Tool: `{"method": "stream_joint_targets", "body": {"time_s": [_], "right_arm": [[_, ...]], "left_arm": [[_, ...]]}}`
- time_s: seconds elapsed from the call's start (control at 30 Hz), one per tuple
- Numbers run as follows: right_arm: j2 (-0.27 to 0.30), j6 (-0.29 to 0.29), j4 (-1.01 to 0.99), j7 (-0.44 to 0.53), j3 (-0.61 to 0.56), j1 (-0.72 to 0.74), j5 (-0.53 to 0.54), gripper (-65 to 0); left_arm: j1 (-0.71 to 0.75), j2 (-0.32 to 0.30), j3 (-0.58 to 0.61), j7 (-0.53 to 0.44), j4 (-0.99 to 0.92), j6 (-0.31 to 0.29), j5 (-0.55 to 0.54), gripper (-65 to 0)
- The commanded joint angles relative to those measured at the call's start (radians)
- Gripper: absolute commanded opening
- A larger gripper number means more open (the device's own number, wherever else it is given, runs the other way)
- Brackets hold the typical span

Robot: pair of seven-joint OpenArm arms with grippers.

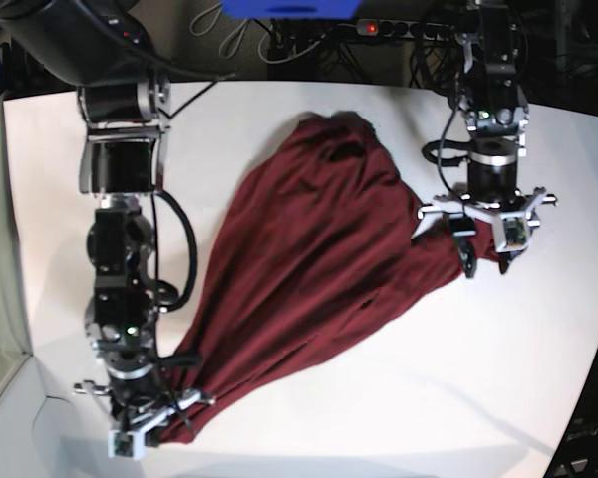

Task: Layout the t-shirt on the table in an organized manner, then fold the t-shirt properly
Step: 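Grasp a shirt edge with the right gripper and pull it outward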

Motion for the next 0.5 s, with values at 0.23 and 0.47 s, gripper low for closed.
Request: {"method": "stream_joint_targets", "body": {"time_s": [0.23, 0.47], "right_arm": [[0.051, -0.004, -0.178, 0.035, 0.105, 0.102, -0.003, -65.0], [0.081, -0.004, -0.256, 0.028, 0.108, 0.073, -0.001, -39.8]], "left_arm": [[-0.006, 0.035, 0.005, -0.027, 0.013, 0.001, 0.002, -37.1], [0.013, 0.067, 0.054, -0.025, 0.005, 0.0, 0.003, -37.0]]}}
